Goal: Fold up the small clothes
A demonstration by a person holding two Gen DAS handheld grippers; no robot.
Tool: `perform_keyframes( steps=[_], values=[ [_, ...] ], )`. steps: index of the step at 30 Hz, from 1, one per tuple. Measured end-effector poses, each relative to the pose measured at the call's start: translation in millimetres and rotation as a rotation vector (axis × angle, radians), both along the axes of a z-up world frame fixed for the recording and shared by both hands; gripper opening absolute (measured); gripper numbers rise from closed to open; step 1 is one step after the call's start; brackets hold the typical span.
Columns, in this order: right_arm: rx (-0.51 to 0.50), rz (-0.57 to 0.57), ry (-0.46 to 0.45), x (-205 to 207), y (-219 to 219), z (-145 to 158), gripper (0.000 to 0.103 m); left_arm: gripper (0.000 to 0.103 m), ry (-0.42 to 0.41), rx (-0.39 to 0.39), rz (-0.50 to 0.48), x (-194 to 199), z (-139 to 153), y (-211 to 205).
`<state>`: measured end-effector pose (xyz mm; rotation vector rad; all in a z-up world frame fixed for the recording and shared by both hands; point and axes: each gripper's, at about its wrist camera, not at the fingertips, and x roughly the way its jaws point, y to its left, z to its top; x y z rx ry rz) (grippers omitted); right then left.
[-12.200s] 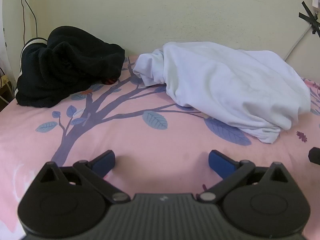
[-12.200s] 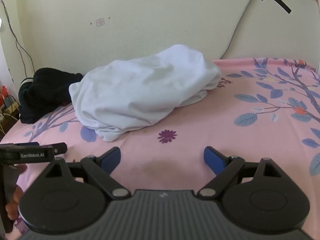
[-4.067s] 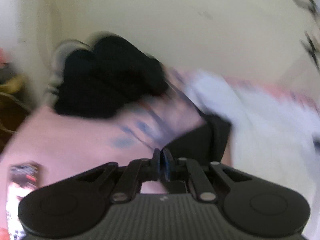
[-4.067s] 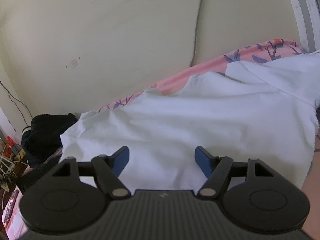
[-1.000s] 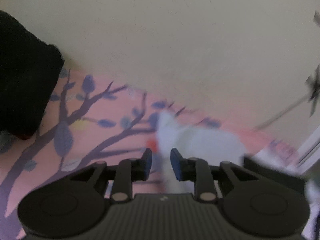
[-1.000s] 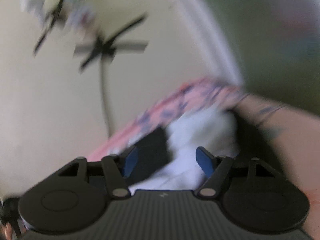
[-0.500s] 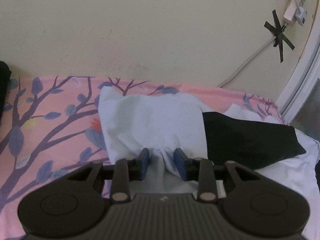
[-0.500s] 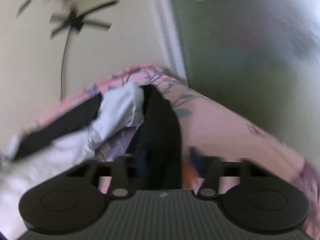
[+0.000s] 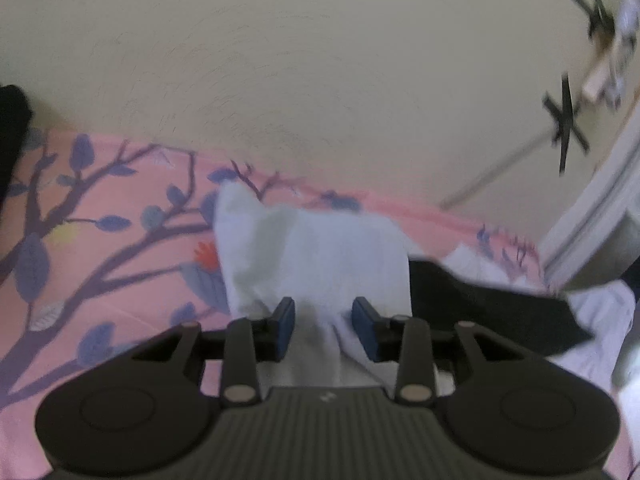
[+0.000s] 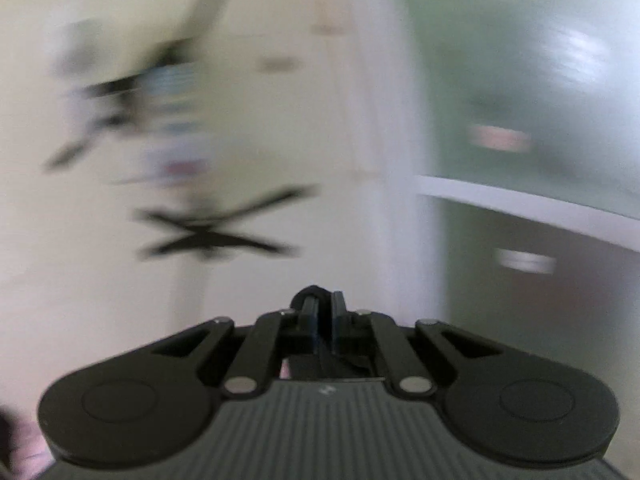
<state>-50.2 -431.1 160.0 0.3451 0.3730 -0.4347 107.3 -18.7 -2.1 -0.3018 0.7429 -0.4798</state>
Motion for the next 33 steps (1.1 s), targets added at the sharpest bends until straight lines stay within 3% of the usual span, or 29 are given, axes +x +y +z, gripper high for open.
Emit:
perform_keyframes(
  steps=[2,3,4,6,8,11,14,17,20,21,23,24,25,28,29,31,33],
  values=[
    [0.045,0.174,0.012,33,48,7,0.0,0.035,-0.02,-0.057,0.023,0,6,11],
    [0.08,0.287,0.034,50,75,5,0.016,0.037,-0.025,-0.084,0.03,0,7,16],
    [0.123,0.424,0.072,67,101,1,0.053,0.041,-0.027,-0.102,0.034,0,8,19],
    [0.145,0.634,0.146,89,151,-7,0.083,0.044,-0.027,-0.128,0.04,1,9,24],
    [0.037,0.701,0.114,85,180,-1,0.082,0.045,-0.028,-0.139,0.039,1,10,26],
    [-0.044,0.662,0.027,65,166,5,0.083,0.047,-0.034,-0.151,0.03,1,10,27],
    [-0.009,0.507,0.04,45,116,-15,0.083,0.047,-0.031,-0.156,0.002,-1,9,21],
    [0.078,0.313,0.111,37,58,-66,0.083,0.047,-0.038,-0.148,-0.046,-7,11,10],
    [0.232,0.198,0.189,33,18,-119,0.083,0.048,-0.054,-0.141,-0.114,-16,16,-3],
    [0.28,0.181,0.194,31,10,-132,0.079,0.049,-0.064,-0.128,-0.144,-19,18,-9],
    [0.332,0.166,0.194,36,7,-152,0.056,0.049,-0.087,-0.088,-0.188,-27,19,-21],
    [0.334,0.167,0.199,41,9,-157,0.04,0.049,-0.096,-0.063,-0.208,-30,19,-28],
    [0.332,0.176,0.202,49,14,-162,0.034,0.049,-0.103,-0.039,-0.22,-32,18,-32],
    [0.264,0.246,0.271,84,34,-178,0.032,0.049,-0.11,0.053,-0.238,-34,11,-45],
    [0.185,0.267,0.332,89,49,-188,0.033,0.049,-0.102,0.08,-0.239,-33,8,-48],
    [-0.008,0.283,0.348,94,75,-189,0.037,0.049,-0.075,0.143,-0.226,-28,-2,-52],
    [-0.046,0.273,0.393,105,79,-182,0.036,0.049,-0.042,0.129,-0.214,-22,-5,-48]
  ],
)
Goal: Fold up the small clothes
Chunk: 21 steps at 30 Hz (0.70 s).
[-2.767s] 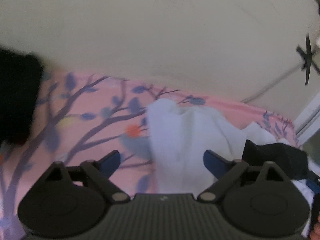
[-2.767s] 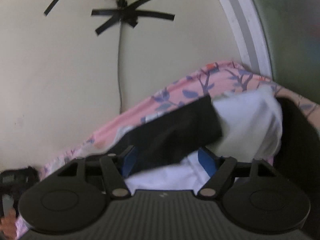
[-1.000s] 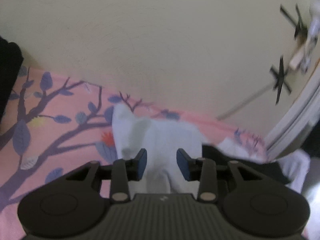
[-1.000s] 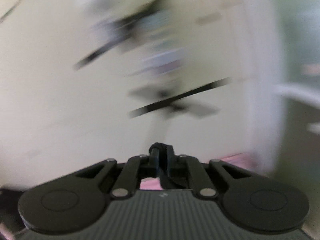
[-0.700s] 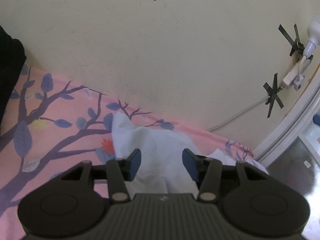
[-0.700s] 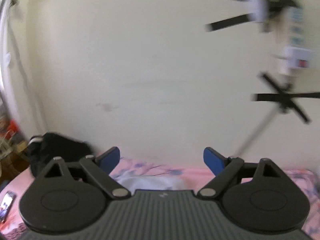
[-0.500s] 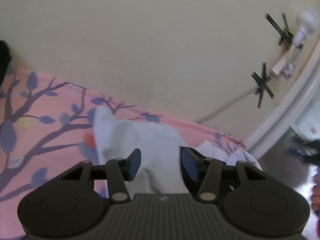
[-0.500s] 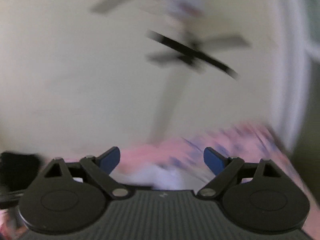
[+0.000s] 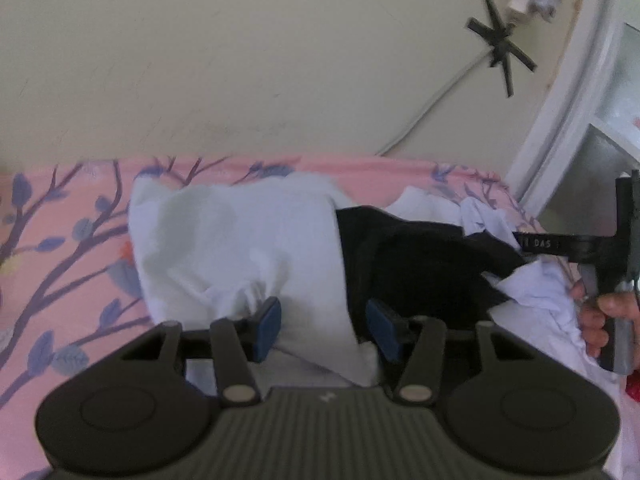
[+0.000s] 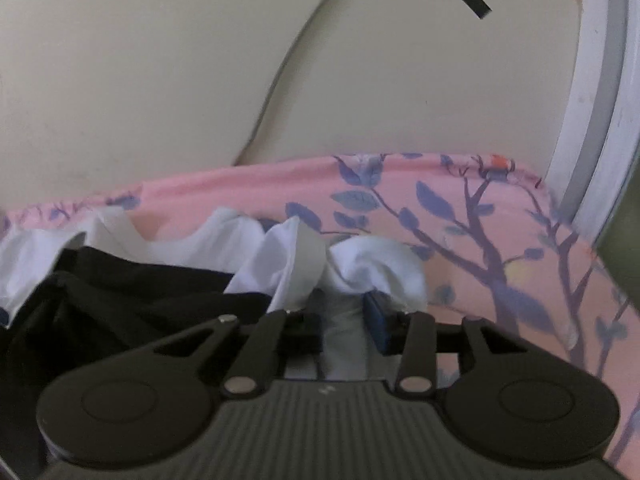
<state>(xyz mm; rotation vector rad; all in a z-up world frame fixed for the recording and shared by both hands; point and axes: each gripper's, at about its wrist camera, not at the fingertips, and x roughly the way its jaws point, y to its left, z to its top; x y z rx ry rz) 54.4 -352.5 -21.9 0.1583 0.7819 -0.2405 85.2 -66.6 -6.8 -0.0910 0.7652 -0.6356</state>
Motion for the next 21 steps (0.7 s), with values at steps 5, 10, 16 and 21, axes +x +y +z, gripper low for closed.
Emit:
perform_keyframes(
  steps=[5,10,16,21],
  values=[
    [0.157,0.006,-0.196,-49,3,43,0.082,0.049,0.044,-0.127,0.048,12,0,26],
    [0.272,0.261,-0.151,-88,58,46,0.08,0.049,0.106,-0.274,0.135,28,-2,58],
    [0.32,0.38,-0.004,-71,115,17,0.002,0.049,0.15,-0.328,0.202,37,-6,71],
    [0.624,0.309,-0.24,-39,100,66,0.0,0.05,0.148,-0.378,0.209,39,-4,81]
  ],
)
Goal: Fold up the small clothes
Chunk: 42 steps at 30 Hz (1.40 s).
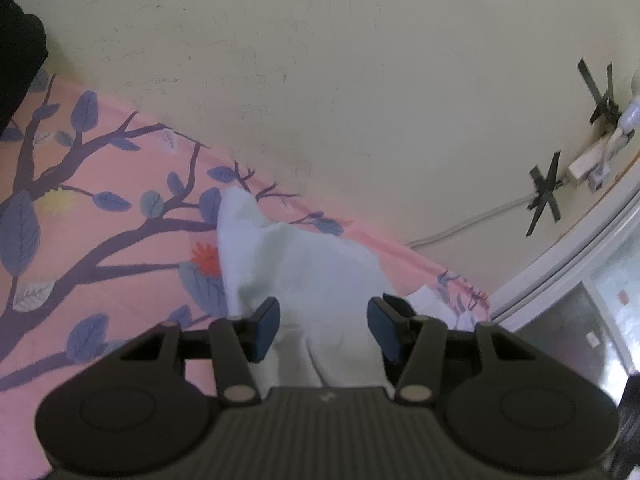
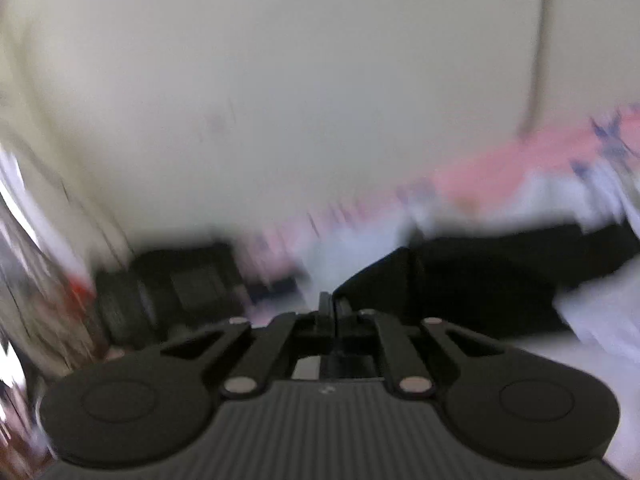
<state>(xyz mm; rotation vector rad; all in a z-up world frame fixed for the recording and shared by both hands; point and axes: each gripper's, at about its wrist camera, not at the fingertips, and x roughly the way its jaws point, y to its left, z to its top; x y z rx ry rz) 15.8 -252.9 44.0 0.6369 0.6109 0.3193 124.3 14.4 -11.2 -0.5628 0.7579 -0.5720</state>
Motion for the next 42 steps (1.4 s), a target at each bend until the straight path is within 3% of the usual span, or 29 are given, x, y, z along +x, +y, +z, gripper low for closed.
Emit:
perform_keyframes(
  steps=[2,4,5,7,8,9,11,13,17,19,20,23,25,26,27,29,31,34,36,38,39,40,42],
  values=[
    [0.069,-0.054,-0.065,13,3,16,0.001,0.05,0.002,-0.039,0.012,1,0,5],
    [0.064,-0.075,-0.096,24,14,20,0.007,0.05,0.003,-0.085,0.036,2,0,14],
    [0.059,-0.051,-0.086,32,23,15,0.018,0.05,0.004,-0.105,0.049,3,0,17],
    [-0.004,0.025,0.018,52,42,-1,0.078,0.05,0.009,-0.144,0.071,5,-1,25],
    [-0.059,0.059,0.077,60,49,-13,0.079,0.05,0.014,-0.157,0.083,5,-2,29],
    [-0.106,0.049,0.102,59,51,-21,0.072,0.05,0.017,-0.16,0.095,5,-2,31],
    [-0.1,0.037,0.117,47,39,-28,0.074,0.05,0.013,-0.148,0.113,5,-1,33],
    [-0.039,0.019,0.081,28,16,-24,0.073,0.05,-0.001,-0.142,0.109,4,1,31],
    [-0.137,-0.157,-0.021,-21,-40,-4,0.07,0.05,-0.08,-0.121,0.035,-7,13,16],
    [-0.153,-0.259,0.004,-34,-73,-2,0.054,0.05,-0.13,-0.093,-0.027,-14,19,3],
    [-0.147,-0.303,0.038,-37,-92,-6,0.05,0.05,-0.145,-0.072,-0.058,-16,21,-4],
    [-0.168,-0.342,0.172,-36,-123,-31,0.035,0.047,-0.15,0.035,-0.113,-20,19,-24],
    [-0.244,-0.369,0.19,-35,-126,-43,0.0,0.044,-0.124,0.181,-0.104,-17,13,-38],
    [-0.275,-0.354,0.186,-33,-126,-45,0.0,0.033,-0.1,0.276,-0.084,-14,7,-45],
    [-0.282,-0.35,0.195,-30,-126,-44,0.0,0.029,-0.103,0.342,-0.069,-13,3,-49],
    [-0.294,-0.337,0.236,-21,-123,-36,0.002,0.031,-0.122,0.364,-0.064,-17,4,-50],
    [-0.286,-0.312,0.232,-29,-121,-19,0.023,0.031,-0.137,0.377,-0.059,-19,4,-52],
    [-0.31,-0.315,0.063,-70,-113,12,0.033,0.032,-0.154,0.38,-0.028,-24,7,-52],
    [-0.345,-0.328,-0.069,-122,-110,46,0.041,0.038,-0.162,0.356,-0.002,-26,8,-48],
    [-0.391,-0.355,-0.204,-184,-105,72,0.07,0.045,-0.165,0.32,0.023,-27,11,-39],
    [-0.413,-0.364,-0.25,-212,-105,78,0.09,0.046,-0.159,0.312,0.031,-27,10,-35],
    [-0.428,-0.364,-0.291,-240,-104,85,0.097,0.046,-0.148,0.318,0.039,-28,11,-31],
    [-0.4,-0.325,-0.346,-294,-107,88,0.097,0.047,-0.122,0.343,0.062,-39,16,-22]
  ],
)
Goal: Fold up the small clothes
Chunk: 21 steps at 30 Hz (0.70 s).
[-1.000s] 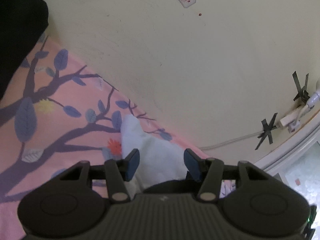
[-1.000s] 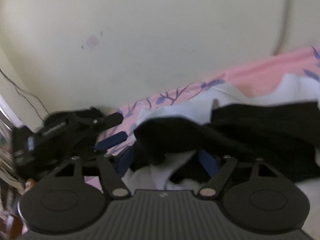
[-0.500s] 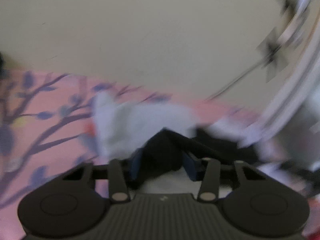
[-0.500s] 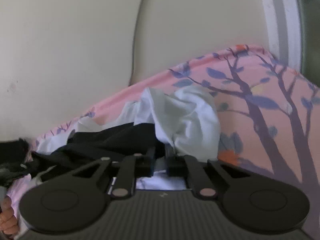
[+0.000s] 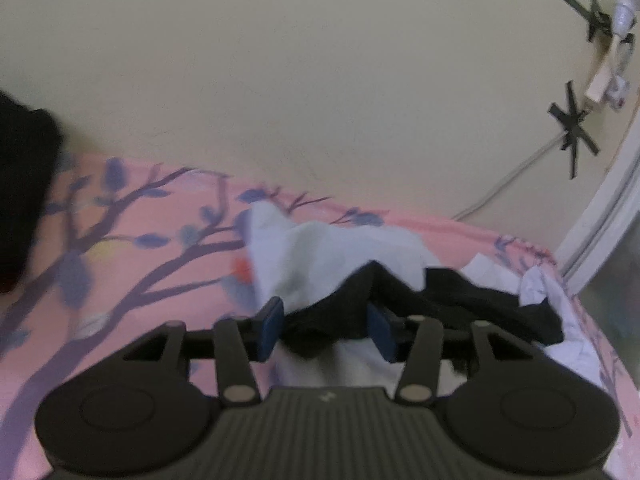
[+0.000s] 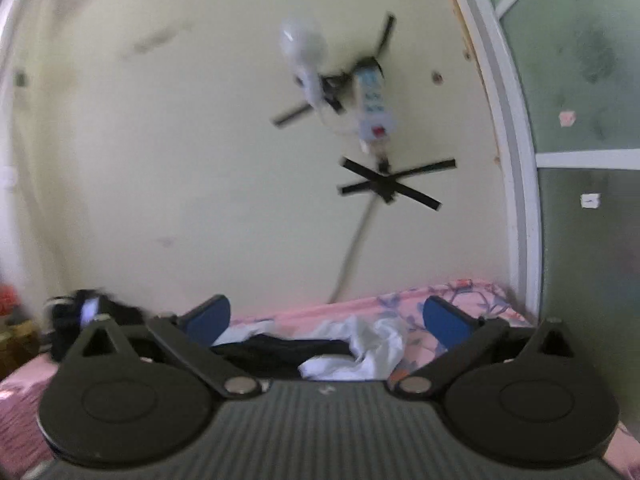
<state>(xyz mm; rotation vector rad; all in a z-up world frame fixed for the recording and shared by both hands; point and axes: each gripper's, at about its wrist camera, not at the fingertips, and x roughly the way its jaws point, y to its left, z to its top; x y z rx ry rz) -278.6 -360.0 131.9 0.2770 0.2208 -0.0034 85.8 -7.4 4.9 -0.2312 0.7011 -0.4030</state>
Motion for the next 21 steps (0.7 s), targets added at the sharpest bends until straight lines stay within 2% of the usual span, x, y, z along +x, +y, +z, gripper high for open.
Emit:
perform_keyframes(
  steps=[2,4,7,8,9,10,13,17,21],
  values=[
    [0.058,0.02,-0.035,-44,-7,-7,0.097,0.047,-0.003,-0.01,-0.021,-22,8,15],
    [0.137,-0.024,-0.045,-75,-16,-20,0.097,0.05,-0.03,0.003,-0.045,-53,19,33],
    [0.2,-0.137,0.077,-93,-29,-46,0.097,0.053,-0.051,0.042,-0.085,-106,33,58],
    [0.221,-0.134,0.137,-93,-31,-55,0.097,0.055,-0.057,0.053,-0.099,-127,36,68],
    [0.242,-0.114,0.189,-95,-31,-62,0.095,0.056,-0.06,0.061,-0.105,-144,38,75],
    [0.258,-0.092,0.235,-95,-27,-71,0.082,0.057,-0.059,0.07,-0.111,-163,39,83],
    [0.225,0.039,0.364,-95,0,-95,0.052,0.058,-0.043,0.105,-0.106,-214,36,103],
    [0.252,0.173,0.424,-97,25,-118,0.049,0.058,0.011,0.13,-0.059,-263,23,123],
    [0.31,0.23,0.424,-98,38,-129,0.048,0.062,0.075,0.092,-0.047,-293,9,131]
  ],
)
